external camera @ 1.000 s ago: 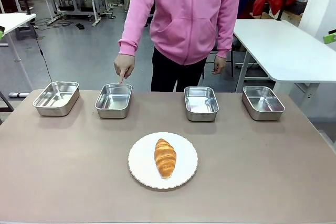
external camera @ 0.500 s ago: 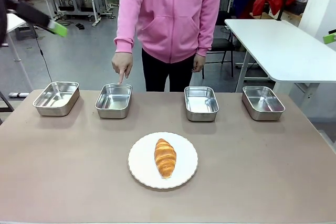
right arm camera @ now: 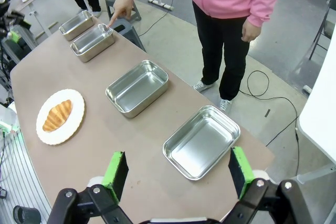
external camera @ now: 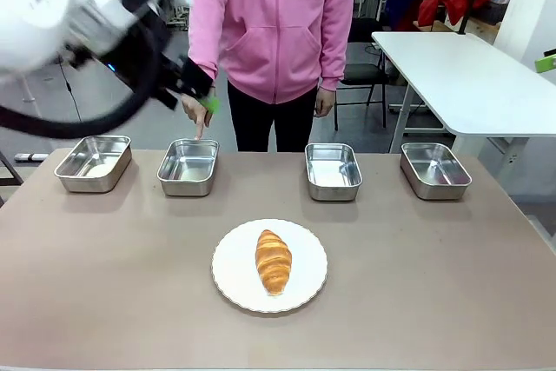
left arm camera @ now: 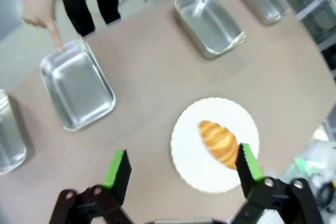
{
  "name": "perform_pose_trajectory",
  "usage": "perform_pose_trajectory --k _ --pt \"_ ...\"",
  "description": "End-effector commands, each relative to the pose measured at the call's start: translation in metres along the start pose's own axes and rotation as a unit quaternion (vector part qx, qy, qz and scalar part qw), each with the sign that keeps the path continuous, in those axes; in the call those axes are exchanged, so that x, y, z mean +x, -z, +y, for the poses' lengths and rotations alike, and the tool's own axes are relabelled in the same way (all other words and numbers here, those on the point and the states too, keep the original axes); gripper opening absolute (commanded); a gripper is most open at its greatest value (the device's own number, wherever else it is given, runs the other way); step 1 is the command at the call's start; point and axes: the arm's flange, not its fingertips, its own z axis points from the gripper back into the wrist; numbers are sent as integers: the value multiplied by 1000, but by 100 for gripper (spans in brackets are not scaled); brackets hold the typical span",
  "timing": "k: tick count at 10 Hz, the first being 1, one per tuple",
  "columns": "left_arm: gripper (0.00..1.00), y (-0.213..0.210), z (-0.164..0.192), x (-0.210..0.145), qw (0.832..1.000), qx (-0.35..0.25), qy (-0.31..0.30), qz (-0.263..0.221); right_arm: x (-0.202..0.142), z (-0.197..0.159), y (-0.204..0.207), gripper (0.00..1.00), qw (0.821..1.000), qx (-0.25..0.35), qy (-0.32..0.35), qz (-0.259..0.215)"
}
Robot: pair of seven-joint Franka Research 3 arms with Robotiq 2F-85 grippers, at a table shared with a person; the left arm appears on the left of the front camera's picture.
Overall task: Place the bread in the container.
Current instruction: Place the Butter Roll into the Airtight Container indicated by the human.
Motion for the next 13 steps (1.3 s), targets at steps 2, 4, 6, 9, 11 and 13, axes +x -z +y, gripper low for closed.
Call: perform_pose_trajectory --k 2,4,6,9,11,13 --pt "100 57 -41 -35 999 35 6 40 2 2 0 100 1000 3 -2 -6" --pt "100 42 -11 -37 993 -34 67 86 2 2 0 100 1000 3 -2 -6" --pt "100 62 -48 -45 999 18 12 45 2 2 0 100 1000 3 -2 -6" --pt "100 48 -25 -62 999 -2 -16 45 2 2 0 100 1000 3 -2 -6" --pt "100 60 -60 -55 997 31 -34 61 2 2 0 100 1000 3 -2 -6" --pt "100 83 -94 -42 993 57 -64 82 2 2 0 100 1000 3 -2 -6"
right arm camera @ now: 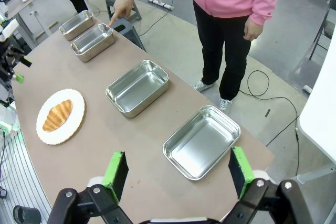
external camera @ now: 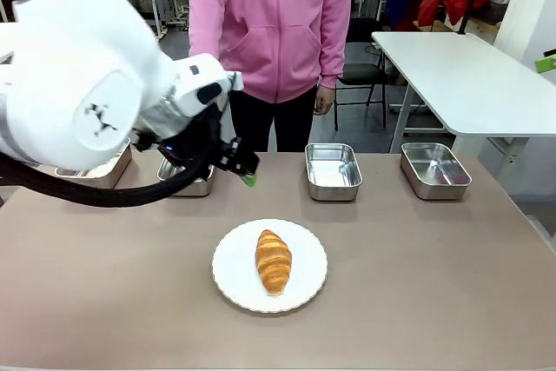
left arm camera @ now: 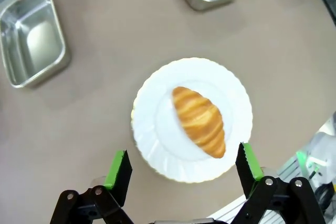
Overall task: Place the bread in the container.
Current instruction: Place the Butter Roll into the Airtight Container indicated by the human.
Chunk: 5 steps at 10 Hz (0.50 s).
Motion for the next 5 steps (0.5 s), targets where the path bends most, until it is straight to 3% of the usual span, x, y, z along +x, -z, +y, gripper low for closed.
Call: perform_pose_trajectory --k 1,5 --pt "100 25 -35 18 998 29 -41 36 2 1 -1 100 1000 3 -2 -6" --pt "100 92 -69 18 986 62 -108 114 2 1 -1 100 1000 3 -2 -6"
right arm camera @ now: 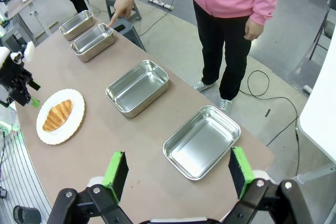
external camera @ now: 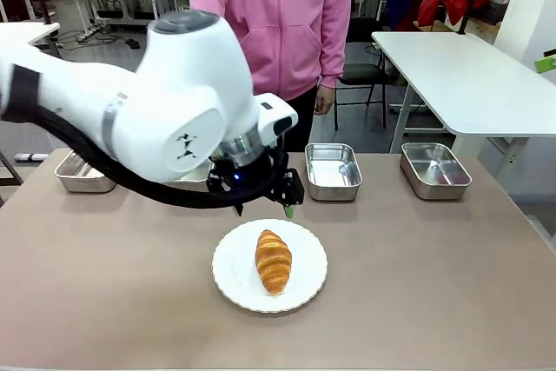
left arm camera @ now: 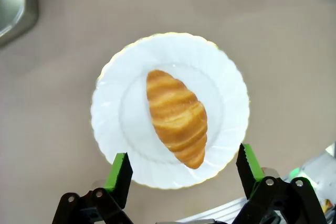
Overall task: Place the bread in the container.
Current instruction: Place the Butter Roll into the Airtight Container indicated by the human.
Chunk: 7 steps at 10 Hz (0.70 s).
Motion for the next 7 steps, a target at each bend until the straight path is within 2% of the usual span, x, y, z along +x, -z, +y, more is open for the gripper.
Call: perform_pose_trajectory --k 1,7 --pt "100 22 -26 8 999 14 -32 27 2 1 -1 100 1000 3 -2 -6" --pt "100 75 -26 -16 994 42 -85 54 2 1 -1 100 1000 3 -2 -6"
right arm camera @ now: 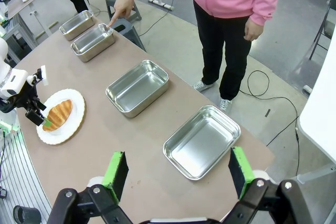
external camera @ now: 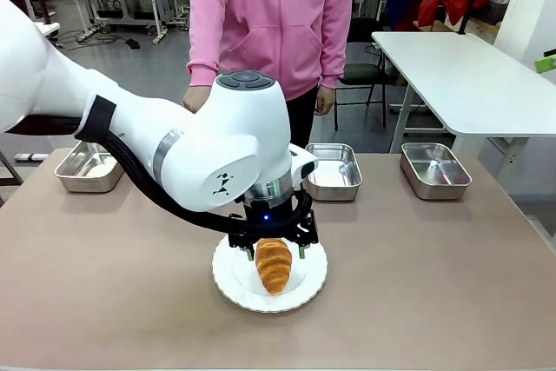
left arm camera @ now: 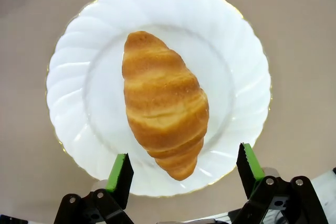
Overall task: Place the bread in the container.
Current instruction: Place the Butter Roll into the Airtight Container indicated by the human.
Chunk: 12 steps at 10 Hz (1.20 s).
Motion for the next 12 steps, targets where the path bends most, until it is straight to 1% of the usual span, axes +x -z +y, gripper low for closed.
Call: perform_pose_trajectory --k 1,2,3,6,7,8,11,12 --pt "100 12 -6 4 1000 14 -16 -14 2 1 -1 100 1000 3 -2 -6" --pt "100 16 -7 6 1000 17 -14 -15 2 1 -1 100 1000 3 -2 -6" --pt "100 20 -7 8 999 27 -14 -28 2 1 -1 100 1000 3 -2 -6" --pt "100 34 -8 17 999 22 -13 -40 2 1 -1 100 1000 3 -2 -6" --pt "100 37 -8 18 999 21 -12 -36 2 1 -1 100 1000 3 -2 -6" --pt "100 40 -8 20 999 37 -6 -34 2 1 -1 100 1000 3 -2 -6" --pt "100 42 -8 21 999 37 -7 -26 2 1 -1 100 1000 3 -2 -6" --pt "86 43 -7 22 999 41 -4 -18 2 1 -1 100 1000 3 -2 -6"
